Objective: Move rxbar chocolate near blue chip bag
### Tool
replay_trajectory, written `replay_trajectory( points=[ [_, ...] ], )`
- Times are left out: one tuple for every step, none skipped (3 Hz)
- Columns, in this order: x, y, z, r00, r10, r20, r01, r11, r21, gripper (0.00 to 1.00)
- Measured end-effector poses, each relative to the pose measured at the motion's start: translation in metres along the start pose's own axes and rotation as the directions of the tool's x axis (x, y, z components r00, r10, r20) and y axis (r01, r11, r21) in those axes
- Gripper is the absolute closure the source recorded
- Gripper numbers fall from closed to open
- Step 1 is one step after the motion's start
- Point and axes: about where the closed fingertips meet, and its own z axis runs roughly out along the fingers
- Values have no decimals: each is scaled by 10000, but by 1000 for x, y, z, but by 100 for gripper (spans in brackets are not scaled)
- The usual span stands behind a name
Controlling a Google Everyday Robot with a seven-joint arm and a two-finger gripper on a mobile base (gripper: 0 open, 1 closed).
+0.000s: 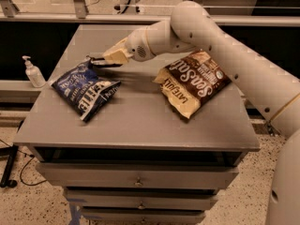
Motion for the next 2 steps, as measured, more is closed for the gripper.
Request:
replay_trajectory(
  points=[
    [-2, 28, 5, 9993, -373, 3, 373, 9970, -685, 100],
    [-4, 52, 11, 9978, -656, 64, 659, 9887, -1348, 100]
  ],
)
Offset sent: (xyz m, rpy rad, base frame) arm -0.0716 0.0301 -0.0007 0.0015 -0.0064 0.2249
